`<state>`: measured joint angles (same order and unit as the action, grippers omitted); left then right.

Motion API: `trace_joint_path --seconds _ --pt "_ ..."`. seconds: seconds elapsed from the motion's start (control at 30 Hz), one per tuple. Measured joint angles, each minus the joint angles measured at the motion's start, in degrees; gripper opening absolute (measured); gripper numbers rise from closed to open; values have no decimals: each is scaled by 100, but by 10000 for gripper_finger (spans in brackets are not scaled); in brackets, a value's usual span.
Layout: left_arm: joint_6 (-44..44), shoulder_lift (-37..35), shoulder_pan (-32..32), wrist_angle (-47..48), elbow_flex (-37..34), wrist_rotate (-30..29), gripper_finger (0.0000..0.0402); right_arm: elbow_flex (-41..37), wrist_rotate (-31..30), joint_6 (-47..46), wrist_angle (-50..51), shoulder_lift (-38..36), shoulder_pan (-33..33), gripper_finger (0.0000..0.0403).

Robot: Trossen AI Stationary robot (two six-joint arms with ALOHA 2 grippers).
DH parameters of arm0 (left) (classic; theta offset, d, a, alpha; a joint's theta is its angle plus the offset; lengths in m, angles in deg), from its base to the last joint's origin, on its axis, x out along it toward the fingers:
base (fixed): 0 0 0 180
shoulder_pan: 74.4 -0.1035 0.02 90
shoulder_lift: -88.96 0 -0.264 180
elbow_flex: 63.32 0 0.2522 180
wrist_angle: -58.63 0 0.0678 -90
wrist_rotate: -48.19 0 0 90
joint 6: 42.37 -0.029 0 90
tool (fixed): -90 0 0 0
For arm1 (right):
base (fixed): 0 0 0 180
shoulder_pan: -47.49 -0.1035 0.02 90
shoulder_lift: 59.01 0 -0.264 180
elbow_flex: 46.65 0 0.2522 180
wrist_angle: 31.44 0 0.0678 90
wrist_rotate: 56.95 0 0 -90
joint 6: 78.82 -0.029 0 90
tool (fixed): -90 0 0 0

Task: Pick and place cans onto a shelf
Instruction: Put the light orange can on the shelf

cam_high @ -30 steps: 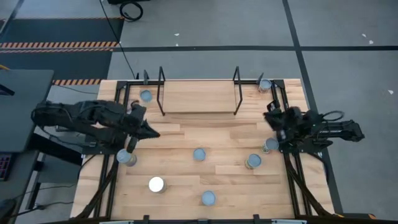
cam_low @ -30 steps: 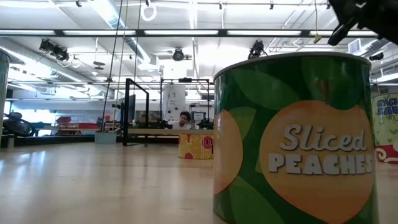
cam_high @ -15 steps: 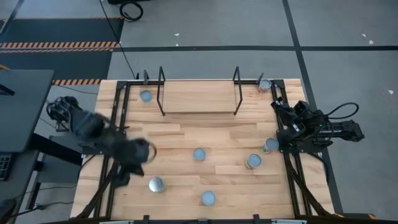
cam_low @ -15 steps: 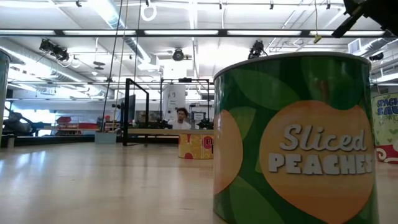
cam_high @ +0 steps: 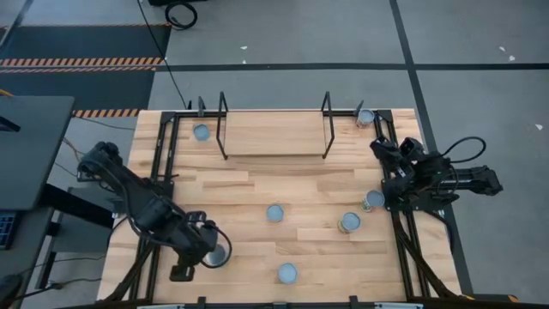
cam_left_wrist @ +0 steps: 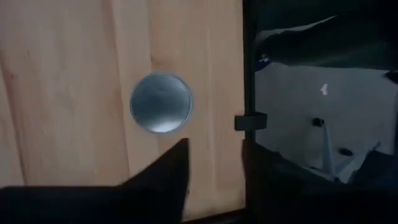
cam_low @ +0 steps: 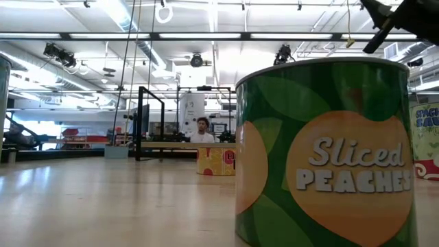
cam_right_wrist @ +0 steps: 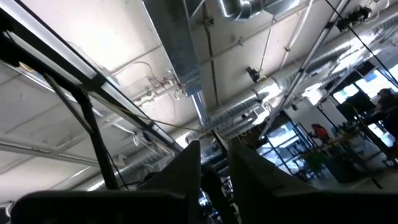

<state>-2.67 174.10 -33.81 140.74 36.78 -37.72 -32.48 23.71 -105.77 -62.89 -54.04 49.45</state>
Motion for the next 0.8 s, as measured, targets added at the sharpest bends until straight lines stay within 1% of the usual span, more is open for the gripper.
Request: trace_joint_path --seconds 0.07,0.17,0.23,0.3,0.4,0.57,0.7,0.8 --pt "215 -2 20 -300 -229 -76 220 0 0 -48 130 2 0 95" --pt "686 -2 18 -628 -649 -350 290 0 0 -56 276 2 0 104" --pt "830 -2 11 -817 -958 -392 328 0 0 -56 273 2 0 109" --pt "950 2 -2 -919 -1262 -395 354 0 0 -57 269 2 0 114" --pt "1161 82 -15 -977 -1592 -376 371 0 0 -58 259 2 0 120" --pt "1220 240 98 -1038 -1631 -473 373 0 -1 -58 271 2 1 125" --pt "1145 453 317 -1125 -1628 -649 373 0 0 -56 289 2 0 126" --pt "1029 643 479 -1103 -1628 -984 373 0 0 -56 291 2 0 126"
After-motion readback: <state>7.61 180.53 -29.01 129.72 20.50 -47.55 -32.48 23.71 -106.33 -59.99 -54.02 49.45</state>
